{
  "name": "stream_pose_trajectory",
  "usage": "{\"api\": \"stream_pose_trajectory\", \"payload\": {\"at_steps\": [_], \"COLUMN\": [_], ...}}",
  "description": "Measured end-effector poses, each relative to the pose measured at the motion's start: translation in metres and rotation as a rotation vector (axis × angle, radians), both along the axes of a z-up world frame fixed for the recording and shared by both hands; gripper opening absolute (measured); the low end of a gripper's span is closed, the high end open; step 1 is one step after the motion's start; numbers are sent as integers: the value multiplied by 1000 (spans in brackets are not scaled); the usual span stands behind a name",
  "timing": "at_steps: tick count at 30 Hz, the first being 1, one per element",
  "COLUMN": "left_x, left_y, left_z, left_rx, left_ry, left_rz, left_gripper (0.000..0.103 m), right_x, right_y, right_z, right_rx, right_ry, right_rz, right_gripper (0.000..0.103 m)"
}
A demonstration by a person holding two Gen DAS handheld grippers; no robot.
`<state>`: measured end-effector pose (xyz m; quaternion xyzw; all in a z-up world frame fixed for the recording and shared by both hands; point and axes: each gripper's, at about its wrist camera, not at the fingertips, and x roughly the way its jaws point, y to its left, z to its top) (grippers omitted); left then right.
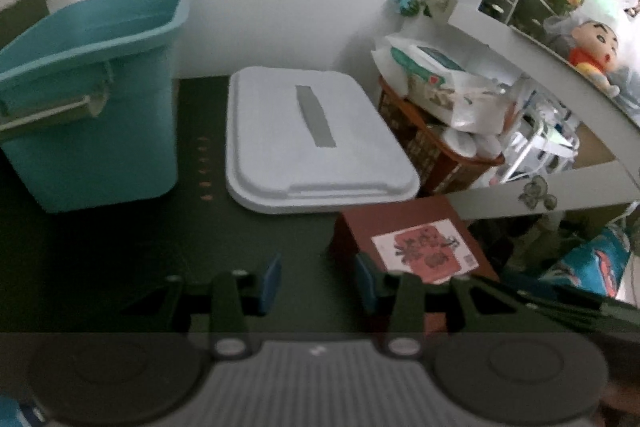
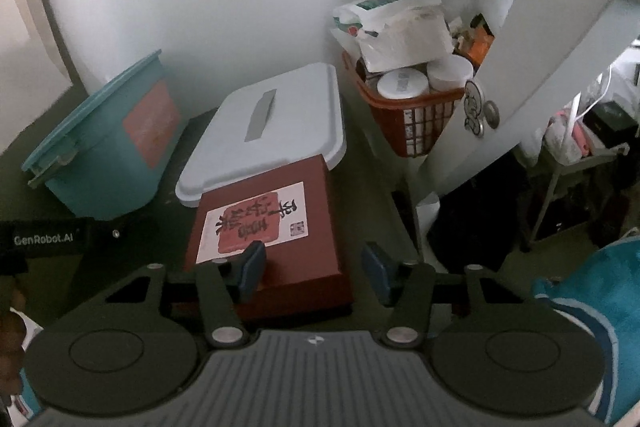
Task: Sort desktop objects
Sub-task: 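Move the right tool toward the dark red box on the table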
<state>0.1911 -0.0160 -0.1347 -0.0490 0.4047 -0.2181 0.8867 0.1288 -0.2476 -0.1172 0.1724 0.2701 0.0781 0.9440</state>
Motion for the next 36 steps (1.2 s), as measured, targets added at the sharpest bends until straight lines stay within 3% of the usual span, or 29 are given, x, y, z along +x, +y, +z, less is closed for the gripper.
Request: {"api": "stream_pose_trajectory", "payload": {"at_steps": [7, 17, 24, 27, 36], "left_x": [6, 15, 16, 16, 12], "left_y": [-12, -9, -10, -10, -14], "left_z": [-13, -17, -17, -17, -16], "left_rx": [10, -39, -59, -74, -81], "left_ry": [26, 41, 52, 58, 56], "left_rz": [-50, -56, -45, -59, -88], "left_gripper": [40, 38, 35, 29, 24], "right_x": [6, 15, 17, 18, 18], "right_y": [1, 7, 1, -2, -5], "right_z": [-3, -7, -9, -10, -13], "right_rx": [31, 36, 82, 101, 154], "right_ry": [-16, -59, -35, -18, 13], "right_rz": [25, 59, 64, 61, 57], "right_gripper": [58, 59, 61, 65, 65]}}
